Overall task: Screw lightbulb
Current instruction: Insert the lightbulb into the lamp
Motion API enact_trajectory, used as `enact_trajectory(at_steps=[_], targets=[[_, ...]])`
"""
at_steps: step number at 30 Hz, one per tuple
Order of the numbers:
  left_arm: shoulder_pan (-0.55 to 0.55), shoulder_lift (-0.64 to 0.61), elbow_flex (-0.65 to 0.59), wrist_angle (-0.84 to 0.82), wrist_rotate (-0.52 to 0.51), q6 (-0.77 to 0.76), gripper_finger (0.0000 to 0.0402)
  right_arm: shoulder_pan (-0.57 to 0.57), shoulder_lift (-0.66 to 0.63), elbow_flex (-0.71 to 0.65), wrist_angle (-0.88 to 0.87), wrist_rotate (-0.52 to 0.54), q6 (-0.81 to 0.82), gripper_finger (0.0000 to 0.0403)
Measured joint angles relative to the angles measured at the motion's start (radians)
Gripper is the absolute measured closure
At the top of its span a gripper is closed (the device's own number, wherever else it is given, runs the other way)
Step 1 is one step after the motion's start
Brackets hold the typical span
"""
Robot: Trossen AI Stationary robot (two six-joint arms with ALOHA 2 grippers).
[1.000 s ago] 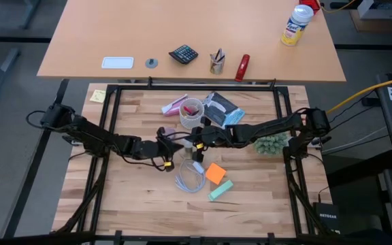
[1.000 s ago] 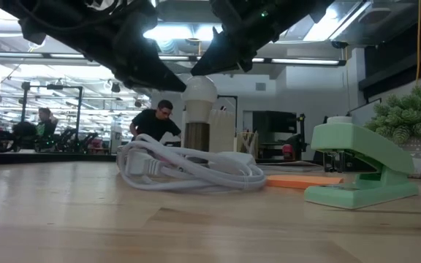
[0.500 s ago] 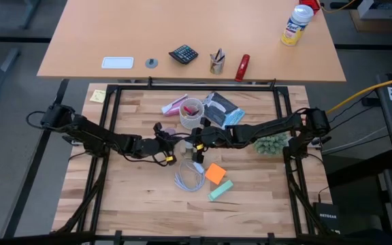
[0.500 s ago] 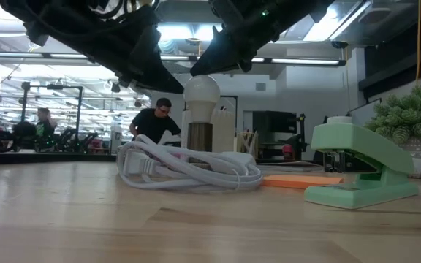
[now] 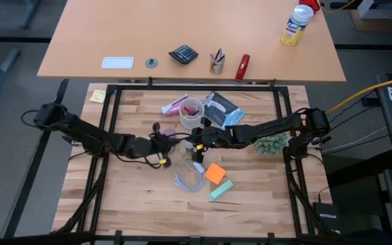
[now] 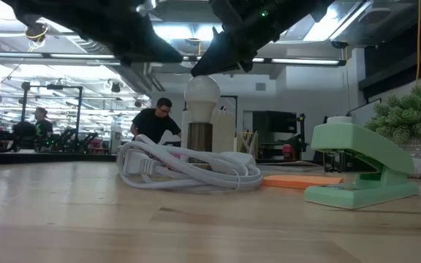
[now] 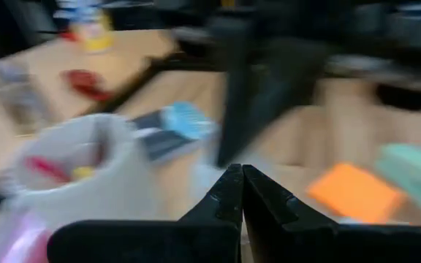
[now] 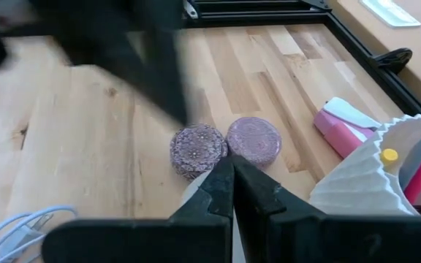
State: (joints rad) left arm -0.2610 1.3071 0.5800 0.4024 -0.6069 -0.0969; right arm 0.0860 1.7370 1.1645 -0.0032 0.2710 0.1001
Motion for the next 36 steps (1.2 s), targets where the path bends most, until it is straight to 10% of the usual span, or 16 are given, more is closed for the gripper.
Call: enact_trajectory(at_steps=[6, 36], targets=[[-0.044, 0.026, 0.000, 0.005, 0.133, -0.080, 0.0400, 0.000, 0.000, 0.000, 0.001, 0.004, 0.000, 0.0396], [0.059, 0.175, 0.000, 0.123, 0.003, -0.078, 0.0400, -0.002, 0.000, 0.000, -0.010, 0.007, 0.008, 0.0396]])
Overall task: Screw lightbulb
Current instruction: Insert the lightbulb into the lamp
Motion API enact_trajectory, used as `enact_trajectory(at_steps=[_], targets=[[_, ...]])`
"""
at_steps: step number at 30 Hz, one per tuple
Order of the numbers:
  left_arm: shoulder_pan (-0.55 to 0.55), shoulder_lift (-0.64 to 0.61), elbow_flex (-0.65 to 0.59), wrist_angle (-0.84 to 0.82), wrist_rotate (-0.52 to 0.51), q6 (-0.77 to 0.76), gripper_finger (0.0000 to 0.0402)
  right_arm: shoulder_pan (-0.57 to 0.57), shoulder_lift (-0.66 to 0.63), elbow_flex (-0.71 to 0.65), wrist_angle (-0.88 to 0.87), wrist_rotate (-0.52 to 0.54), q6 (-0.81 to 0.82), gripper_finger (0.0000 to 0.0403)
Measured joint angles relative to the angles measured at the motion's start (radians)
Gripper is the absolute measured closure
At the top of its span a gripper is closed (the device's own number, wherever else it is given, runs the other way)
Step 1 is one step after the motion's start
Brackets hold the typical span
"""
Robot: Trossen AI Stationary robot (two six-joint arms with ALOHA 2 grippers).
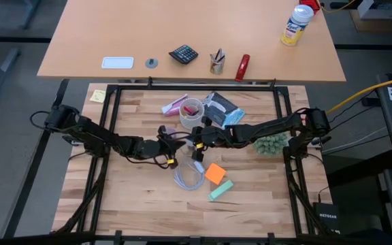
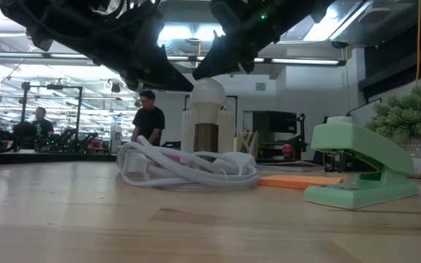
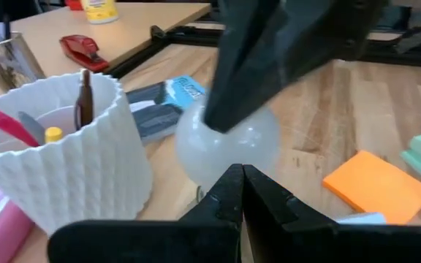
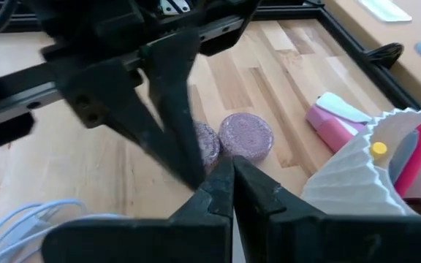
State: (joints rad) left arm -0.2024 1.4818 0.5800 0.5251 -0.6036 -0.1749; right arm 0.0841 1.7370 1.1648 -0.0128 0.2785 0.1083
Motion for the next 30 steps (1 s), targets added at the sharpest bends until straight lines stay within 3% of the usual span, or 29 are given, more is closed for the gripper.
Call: enact_trajectory(at_steps=[9, 17, 22, 30], targets=[[0.018, 0.000, 0.000, 0.006, -0.093, 0.043, 0.0400, 0.002, 0.000, 0.000, 0.000, -0.008, 0.018, 0.0396], [0.039, -0.036, 0.000, 0.017, -0.092, 0.117, 0.0400, 0.002, 0.000, 0.000, 0.005, -0.002, 0.018, 0.0396], [-0.007, -0.101, 0.000, 0.000, -0.091, 0.127, 0.0400, 0.002, 0.001, 0.000, 0.007, 0.027, 0.018, 0.0396], [-0.083, -0.117, 0.001, -0.029, -0.007, 0.069, 0.0400, 0.002, 0.001, -0.002, 0.017, 0.051, 0.018, 0.0396]])
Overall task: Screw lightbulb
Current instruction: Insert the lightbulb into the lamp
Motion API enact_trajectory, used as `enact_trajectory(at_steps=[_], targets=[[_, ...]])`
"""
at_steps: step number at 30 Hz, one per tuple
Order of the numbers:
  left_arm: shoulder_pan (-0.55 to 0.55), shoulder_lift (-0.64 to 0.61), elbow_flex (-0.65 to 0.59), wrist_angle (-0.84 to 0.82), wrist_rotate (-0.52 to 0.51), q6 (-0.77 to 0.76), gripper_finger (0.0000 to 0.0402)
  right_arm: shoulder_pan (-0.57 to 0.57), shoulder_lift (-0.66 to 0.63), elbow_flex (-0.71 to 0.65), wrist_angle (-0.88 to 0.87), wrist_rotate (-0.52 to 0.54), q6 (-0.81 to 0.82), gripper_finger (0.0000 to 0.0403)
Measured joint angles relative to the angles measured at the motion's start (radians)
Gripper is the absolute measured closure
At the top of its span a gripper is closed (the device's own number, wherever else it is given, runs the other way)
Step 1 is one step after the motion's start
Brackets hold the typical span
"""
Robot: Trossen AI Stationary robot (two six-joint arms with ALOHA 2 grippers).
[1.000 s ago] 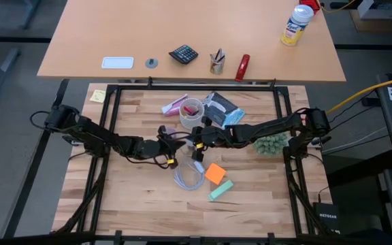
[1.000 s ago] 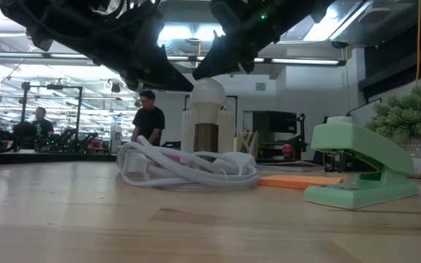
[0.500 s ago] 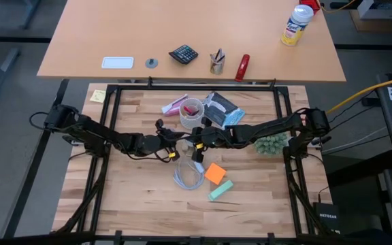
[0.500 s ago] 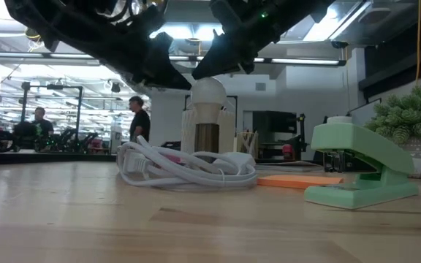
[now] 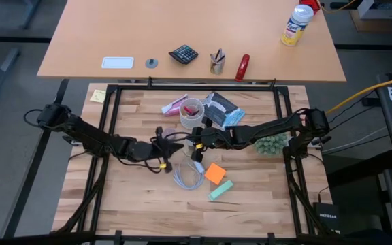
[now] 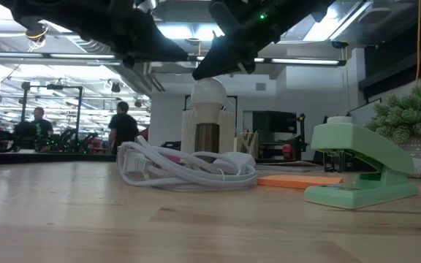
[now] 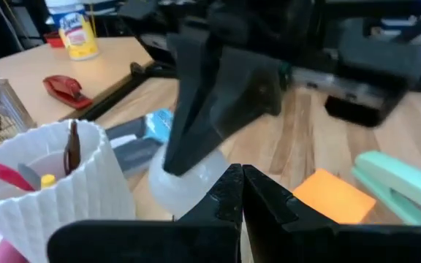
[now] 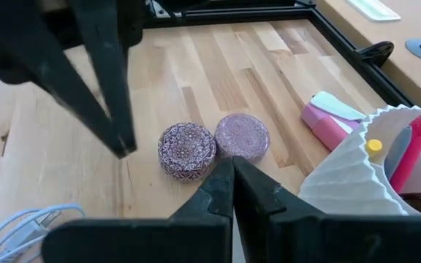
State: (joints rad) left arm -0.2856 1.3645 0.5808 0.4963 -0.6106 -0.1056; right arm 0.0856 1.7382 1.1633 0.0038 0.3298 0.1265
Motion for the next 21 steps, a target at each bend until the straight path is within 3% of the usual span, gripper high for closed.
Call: enact_trajectory(at_steps=[21], targets=[[0.020, 0.001, 0.000, -0.025, 0.007, -0.003, 0.0400, 0.000, -0.019, 0.000, 0.044, 0.037, -0.037, 0.0396]])
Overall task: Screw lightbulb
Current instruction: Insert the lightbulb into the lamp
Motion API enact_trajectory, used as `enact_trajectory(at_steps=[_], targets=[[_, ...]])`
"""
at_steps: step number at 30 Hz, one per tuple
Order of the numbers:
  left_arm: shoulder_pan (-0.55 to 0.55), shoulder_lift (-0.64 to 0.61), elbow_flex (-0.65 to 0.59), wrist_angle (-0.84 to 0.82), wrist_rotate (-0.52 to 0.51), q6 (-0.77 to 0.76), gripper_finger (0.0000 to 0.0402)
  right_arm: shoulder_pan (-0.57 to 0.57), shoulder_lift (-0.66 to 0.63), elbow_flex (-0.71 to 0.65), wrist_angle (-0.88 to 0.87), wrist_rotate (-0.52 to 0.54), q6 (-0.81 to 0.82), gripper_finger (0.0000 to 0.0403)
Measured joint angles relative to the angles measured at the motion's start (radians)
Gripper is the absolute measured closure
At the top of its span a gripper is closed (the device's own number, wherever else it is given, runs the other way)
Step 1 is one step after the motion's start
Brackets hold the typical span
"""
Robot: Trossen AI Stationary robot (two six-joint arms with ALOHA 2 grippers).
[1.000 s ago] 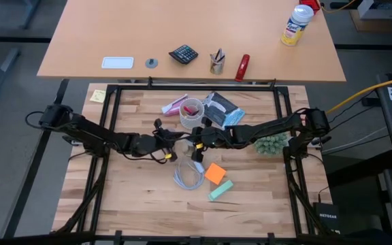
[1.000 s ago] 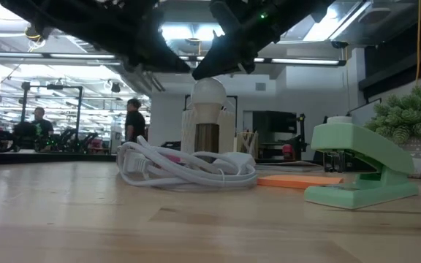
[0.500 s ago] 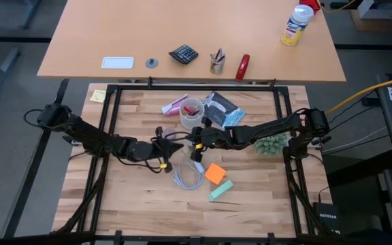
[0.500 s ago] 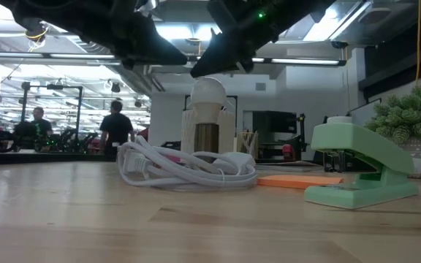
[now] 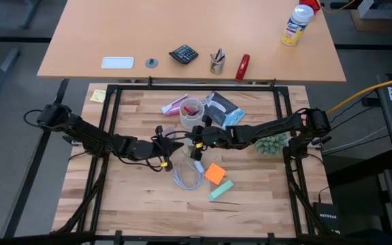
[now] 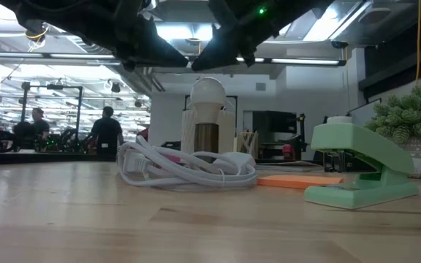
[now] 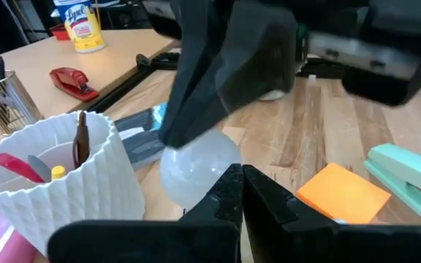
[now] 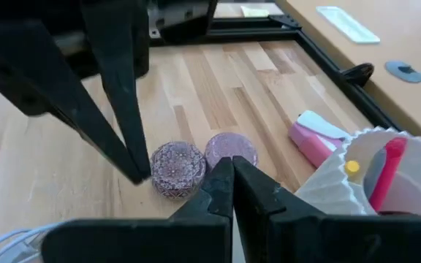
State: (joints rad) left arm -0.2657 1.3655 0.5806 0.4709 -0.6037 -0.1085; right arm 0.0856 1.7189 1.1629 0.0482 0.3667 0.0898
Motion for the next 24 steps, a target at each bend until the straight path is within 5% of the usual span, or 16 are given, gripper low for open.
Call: enact_trajectory(at_steps=[11, 24], targets=[[0.001, 0.048, 0.000, -0.003, 0.053, -0.046, 0.0400, -0.001, -0.142, 0.002, -0.275, 0.149, 0.021, 0.0396], [0.042, 0.106, 0.000, 0.064, 0.061, -0.042, 0.0400, -0.001, -0.104, -0.045, -0.210, 0.130, 0.063, 0.0396]])
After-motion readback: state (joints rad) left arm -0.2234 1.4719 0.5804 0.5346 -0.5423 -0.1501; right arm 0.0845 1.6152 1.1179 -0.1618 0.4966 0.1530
